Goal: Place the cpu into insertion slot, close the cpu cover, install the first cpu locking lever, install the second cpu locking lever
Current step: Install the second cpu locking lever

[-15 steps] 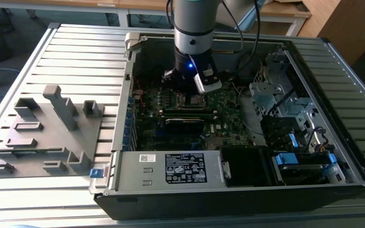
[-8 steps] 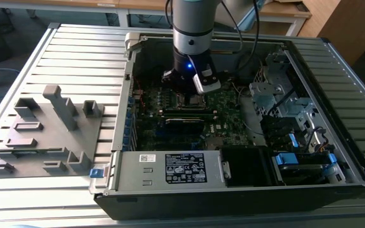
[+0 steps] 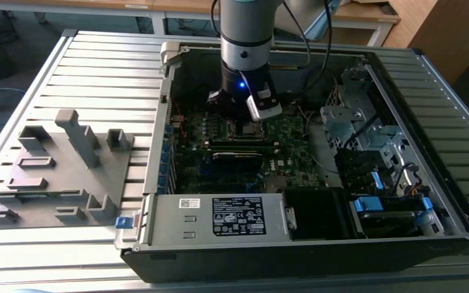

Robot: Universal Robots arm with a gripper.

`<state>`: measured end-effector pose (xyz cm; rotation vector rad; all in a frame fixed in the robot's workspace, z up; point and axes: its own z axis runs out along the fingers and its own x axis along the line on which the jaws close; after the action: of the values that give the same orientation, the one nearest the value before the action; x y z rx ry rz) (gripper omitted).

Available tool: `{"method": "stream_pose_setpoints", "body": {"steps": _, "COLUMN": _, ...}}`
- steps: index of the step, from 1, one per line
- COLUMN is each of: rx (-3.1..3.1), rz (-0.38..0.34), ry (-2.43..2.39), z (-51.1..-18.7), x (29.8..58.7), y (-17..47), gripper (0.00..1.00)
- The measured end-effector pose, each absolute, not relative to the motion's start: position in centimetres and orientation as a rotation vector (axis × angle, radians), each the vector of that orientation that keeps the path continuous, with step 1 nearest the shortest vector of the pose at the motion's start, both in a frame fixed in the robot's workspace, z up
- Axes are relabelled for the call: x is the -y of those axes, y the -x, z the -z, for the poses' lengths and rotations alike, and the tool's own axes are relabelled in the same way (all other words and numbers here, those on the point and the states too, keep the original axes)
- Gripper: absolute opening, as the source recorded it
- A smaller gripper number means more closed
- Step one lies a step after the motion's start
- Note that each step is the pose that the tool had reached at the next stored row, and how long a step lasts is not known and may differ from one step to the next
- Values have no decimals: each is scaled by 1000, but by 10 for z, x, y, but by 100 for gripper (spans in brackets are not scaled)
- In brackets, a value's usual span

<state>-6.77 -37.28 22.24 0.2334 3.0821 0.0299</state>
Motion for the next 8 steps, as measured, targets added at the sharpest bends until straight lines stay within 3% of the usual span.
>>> {"method": "stream_pose_setpoints", "body": {"steps": 8, "rx": -3082, "rz": -25, "ry": -233, "z": -222, "x": 373, "y": 70, "gripper": 11}}
